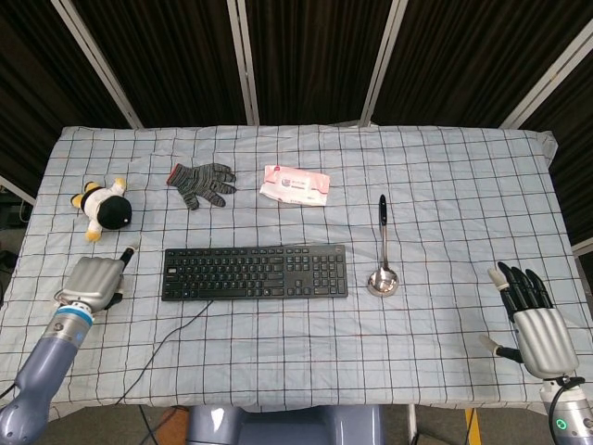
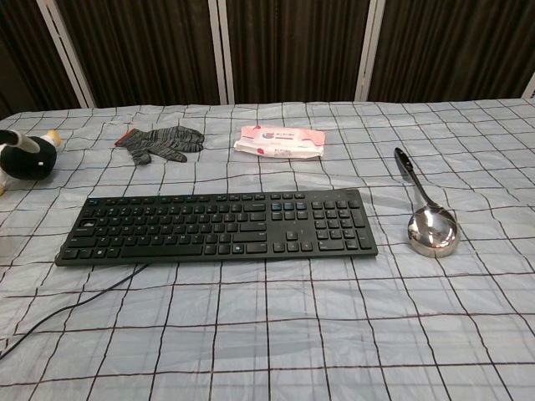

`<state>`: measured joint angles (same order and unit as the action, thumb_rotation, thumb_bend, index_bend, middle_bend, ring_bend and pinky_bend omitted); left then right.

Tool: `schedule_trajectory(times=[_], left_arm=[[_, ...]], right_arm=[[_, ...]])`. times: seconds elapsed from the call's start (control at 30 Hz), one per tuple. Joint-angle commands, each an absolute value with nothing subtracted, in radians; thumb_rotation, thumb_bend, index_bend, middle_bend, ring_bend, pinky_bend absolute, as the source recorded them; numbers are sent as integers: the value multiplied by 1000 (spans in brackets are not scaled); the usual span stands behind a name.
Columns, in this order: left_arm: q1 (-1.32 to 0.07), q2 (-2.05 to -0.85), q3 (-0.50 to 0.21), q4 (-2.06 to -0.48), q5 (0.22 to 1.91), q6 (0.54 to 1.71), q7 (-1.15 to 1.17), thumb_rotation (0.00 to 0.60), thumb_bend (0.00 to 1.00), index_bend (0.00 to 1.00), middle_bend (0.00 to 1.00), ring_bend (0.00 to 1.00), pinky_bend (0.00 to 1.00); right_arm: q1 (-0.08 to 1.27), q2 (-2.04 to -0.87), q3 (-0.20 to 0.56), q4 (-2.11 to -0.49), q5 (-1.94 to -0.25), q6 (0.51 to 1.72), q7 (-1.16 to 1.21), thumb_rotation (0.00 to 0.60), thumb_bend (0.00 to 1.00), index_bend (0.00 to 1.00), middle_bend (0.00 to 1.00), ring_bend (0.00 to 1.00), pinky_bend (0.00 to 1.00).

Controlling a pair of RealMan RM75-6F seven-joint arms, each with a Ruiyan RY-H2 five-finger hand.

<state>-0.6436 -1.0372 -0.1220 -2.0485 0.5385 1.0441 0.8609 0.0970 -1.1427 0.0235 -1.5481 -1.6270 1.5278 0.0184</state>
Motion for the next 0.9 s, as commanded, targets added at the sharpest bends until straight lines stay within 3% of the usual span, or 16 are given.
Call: schedule_trajectory(times=[0.03,0.9], left_arm=[[-697,-1095,-120,-2012,472,1060,887,600,1000,0,869,798,640],[-851,-1301,-72,-1866,287,1111,937,600,1000,0,869,799,639]], right_arm=[[97,-1142,24,-1550,-1624,1526,24,600,50,0,0,0,0],[97,-1136,24,-1555,-1623,1525,56,600,51,0,0,0,0]])
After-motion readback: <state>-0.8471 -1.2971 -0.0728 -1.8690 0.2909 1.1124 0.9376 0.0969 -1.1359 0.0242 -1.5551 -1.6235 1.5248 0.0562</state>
